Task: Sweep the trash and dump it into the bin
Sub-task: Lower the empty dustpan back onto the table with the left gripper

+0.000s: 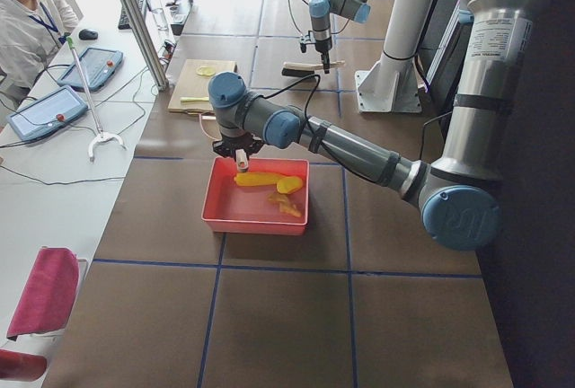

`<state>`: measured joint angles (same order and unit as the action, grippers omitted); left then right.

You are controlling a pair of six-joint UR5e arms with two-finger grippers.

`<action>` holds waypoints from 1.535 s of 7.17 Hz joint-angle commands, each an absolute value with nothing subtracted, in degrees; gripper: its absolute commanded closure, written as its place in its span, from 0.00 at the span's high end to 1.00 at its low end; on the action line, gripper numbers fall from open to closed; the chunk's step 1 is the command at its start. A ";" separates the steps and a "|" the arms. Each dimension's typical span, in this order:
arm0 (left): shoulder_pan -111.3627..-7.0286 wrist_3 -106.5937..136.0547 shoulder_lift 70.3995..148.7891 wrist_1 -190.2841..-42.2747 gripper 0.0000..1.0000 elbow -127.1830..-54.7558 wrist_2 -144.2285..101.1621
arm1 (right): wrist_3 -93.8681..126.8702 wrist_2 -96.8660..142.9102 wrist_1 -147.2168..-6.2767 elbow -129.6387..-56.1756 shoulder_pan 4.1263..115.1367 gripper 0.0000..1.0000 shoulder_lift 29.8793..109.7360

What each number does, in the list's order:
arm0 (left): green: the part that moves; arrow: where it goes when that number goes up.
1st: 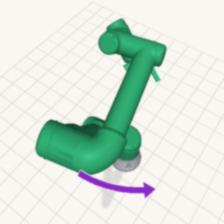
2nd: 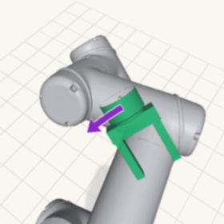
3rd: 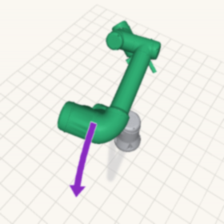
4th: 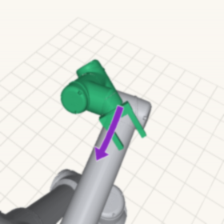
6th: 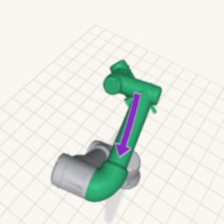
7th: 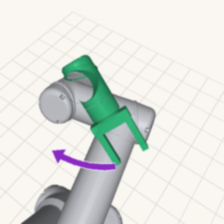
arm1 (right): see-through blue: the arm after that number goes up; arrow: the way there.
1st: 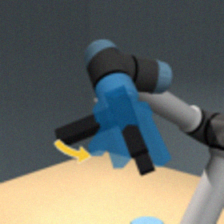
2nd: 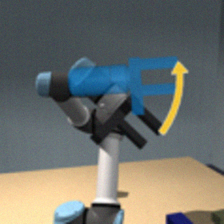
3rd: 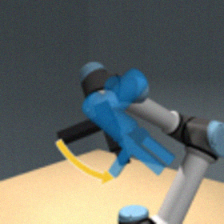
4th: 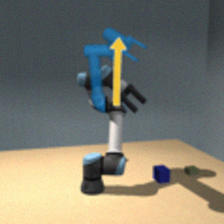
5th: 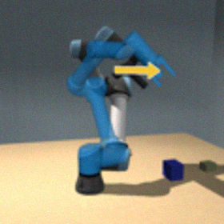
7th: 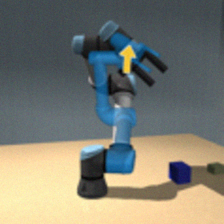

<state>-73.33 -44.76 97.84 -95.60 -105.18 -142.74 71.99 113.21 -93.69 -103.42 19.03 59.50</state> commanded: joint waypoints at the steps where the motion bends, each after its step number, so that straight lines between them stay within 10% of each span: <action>1: -64.29 -33.54 102.71 -98.70 0.02 -105.12 -142.56 | 71.98 113.20 -93.69 -103.45 19.07 0.00 59.41; 11: -38.59 -24.18 111.09 -100.36 0.11 -103.54 -127.45 | 72.16 112.32 -93.69 -103.54 18.81 0.00 59.59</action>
